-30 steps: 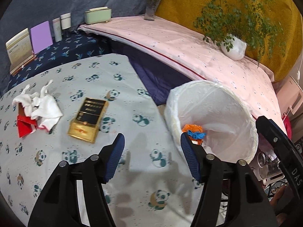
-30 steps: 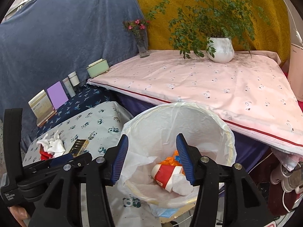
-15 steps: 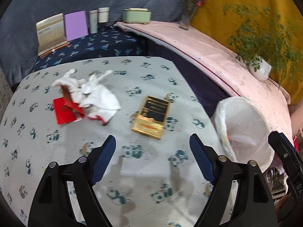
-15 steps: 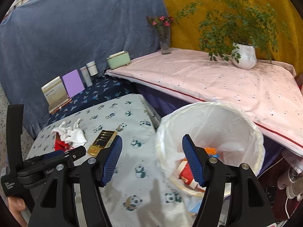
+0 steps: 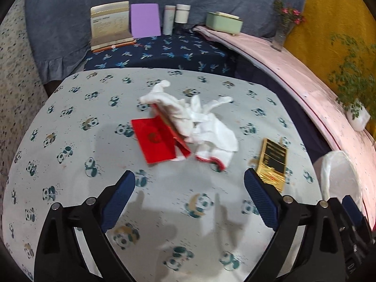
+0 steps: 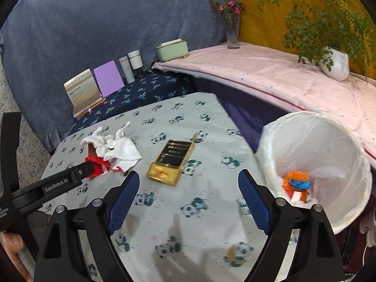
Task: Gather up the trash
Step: 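Withdraw both tools from the wastebasket back over the table, then grasp the red envelope with the left gripper while the right grasps the gold box, then carry envelope and gold box to the wastebasket and release both inside, then withdraw both tools from the wastebasket back over the white cloth, then grasp the white cloth with the left gripper while the right grasps the white gloves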
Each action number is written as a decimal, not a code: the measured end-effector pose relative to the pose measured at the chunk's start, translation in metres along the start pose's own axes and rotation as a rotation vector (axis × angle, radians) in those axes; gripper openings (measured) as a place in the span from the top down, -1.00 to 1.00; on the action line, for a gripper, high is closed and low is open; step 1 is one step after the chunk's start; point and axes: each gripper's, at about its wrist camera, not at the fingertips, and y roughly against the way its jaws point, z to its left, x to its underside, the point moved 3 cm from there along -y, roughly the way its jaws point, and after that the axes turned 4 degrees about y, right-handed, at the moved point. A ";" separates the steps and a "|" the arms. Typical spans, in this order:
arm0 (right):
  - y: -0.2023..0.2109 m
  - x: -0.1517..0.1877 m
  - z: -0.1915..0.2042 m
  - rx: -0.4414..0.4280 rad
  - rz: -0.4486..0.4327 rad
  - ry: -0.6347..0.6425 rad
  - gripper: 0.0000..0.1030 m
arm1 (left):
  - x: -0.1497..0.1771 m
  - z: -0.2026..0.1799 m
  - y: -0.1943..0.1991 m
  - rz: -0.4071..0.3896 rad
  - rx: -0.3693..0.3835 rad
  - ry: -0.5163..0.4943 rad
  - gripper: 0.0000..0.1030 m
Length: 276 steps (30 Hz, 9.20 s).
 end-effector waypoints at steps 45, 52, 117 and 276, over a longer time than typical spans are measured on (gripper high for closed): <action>-0.052 0.009 0.018 0.044 0.137 -0.028 -0.14 | 0.006 0.024 -0.001 0.111 0.074 -0.002 0.94; -0.023 0.026 0.010 0.027 0.152 -0.011 -0.14 | 0.030 0.001 0.021 0.133 0.123 -0.046 0.94; 0.066 0.031 -0.196 0.244 0.038 -0.302 -0.09 | 0.072 -0.266 0.050 0.190 0.477 -0.425 0.96; -0.010 0.074 0.022 -0.110 0.241 -0.026 -0.33 | 0.094 0.016 0.011 0.227 0.078 -0.051 -0.10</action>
